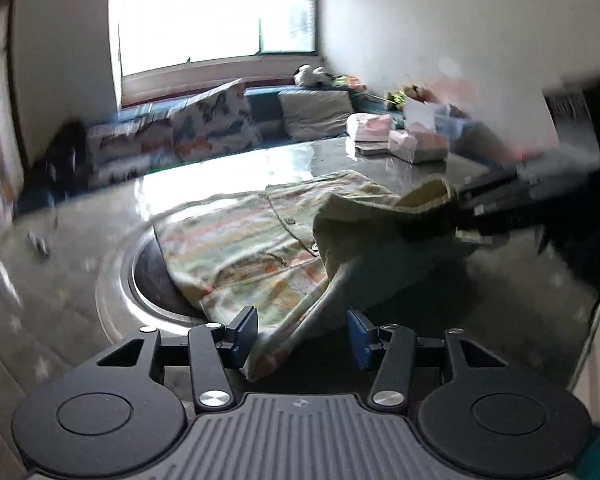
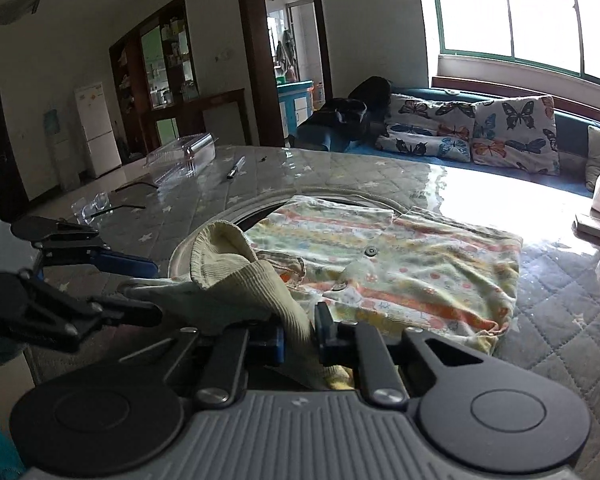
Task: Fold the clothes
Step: 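Lift the hem with the right gripper and fold it over toward the collar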
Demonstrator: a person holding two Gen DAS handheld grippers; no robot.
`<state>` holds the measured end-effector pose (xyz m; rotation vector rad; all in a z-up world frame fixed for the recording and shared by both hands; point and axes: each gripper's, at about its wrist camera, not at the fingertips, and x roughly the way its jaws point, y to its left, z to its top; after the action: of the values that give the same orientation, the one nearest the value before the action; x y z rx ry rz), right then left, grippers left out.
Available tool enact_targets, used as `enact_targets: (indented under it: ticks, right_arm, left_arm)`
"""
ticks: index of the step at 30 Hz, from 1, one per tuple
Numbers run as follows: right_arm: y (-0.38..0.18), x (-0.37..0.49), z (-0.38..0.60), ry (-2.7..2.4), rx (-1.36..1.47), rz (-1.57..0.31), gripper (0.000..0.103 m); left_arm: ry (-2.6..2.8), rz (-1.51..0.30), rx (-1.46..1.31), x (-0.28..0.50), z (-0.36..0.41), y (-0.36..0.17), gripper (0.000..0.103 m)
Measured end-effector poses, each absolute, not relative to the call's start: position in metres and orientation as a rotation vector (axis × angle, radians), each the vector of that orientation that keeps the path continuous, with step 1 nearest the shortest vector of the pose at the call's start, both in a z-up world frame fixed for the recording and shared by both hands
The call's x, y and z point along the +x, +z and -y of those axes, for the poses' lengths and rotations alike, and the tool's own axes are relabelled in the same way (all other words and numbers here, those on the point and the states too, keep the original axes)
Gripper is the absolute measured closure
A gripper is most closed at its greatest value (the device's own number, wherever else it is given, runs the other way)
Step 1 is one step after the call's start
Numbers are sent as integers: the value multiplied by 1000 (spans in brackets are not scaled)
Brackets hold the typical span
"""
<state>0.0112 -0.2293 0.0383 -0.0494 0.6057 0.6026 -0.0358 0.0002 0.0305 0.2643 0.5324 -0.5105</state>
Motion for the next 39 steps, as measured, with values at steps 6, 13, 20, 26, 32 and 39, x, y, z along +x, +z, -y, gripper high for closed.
enact_targets:
  ticks: [6,13,20,26,32,39]
  right_arm:
    - [36,3,231,597,-30,-584,96]
    - [47,-22,240,612,-7,-543,97]
    - [70,-77,248,690,-18,-548,98]
    - [84,-101,245,742,-51,-554,98]
    - [96,-73,237,733,-80,-526,98]
    - [111,-2,224,701,-127,-520,98]
  left_arm:
    - [-516,-493,357,-35,-2,20,93]
    - [-551,-470,290,-54,-8,34,96]
    - [-610,-478,230,-106,-19,57,97]
    - [-611,-480,182,-132,-28,71,97]
    - [-573,-476,126,-106,-32,75,97]
    - [-526,-498,59,-38,-35,80,97]
